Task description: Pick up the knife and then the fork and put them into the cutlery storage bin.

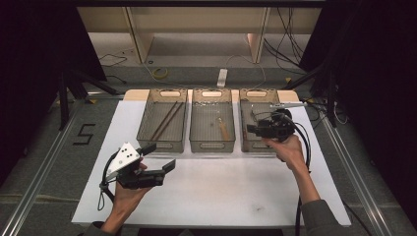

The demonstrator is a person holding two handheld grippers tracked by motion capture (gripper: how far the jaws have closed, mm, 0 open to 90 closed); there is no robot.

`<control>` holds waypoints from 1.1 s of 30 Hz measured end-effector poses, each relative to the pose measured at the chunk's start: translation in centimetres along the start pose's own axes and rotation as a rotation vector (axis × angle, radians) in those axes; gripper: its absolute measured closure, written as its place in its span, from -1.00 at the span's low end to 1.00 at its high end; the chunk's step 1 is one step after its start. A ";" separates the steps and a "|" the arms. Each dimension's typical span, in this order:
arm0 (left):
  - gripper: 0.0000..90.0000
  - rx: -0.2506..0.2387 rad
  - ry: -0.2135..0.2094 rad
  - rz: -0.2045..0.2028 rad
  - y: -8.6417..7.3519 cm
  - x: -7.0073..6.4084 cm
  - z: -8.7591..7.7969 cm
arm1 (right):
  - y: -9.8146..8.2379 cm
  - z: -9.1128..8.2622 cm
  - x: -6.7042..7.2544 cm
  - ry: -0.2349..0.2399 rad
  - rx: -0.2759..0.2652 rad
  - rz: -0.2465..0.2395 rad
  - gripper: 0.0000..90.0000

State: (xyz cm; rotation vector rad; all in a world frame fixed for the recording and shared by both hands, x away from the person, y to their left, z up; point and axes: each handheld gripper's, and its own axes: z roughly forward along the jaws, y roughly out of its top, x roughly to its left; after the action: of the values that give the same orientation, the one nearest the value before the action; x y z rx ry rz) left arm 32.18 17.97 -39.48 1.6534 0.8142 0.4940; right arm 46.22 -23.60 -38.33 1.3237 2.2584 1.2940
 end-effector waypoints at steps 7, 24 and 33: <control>-0.71 0.005 -0.008 -0.006 0.0 0.0 0.0 | 0.0 -0.9 1.7 0.031 -0.043 -0.016 -0.25; -0.71 0.017 -0.033 -0.019 -0.1 0.0 0.3 | -1.5 -2.2 4.0 0.071 -0.129 -0.059 -0.32; -0.71 0.021 -0.045 -0.017 -0.2 -0.1 0.4 | -2.3 -2.5 5.6 0.110 -0.166 -0.096 -0.38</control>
State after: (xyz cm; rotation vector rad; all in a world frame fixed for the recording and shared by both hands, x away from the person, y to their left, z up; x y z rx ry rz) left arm 32.37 17.67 -39.72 1.6698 0.8026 0.4365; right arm 40.25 -21.15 -37.34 1.0999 2.1989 1.5173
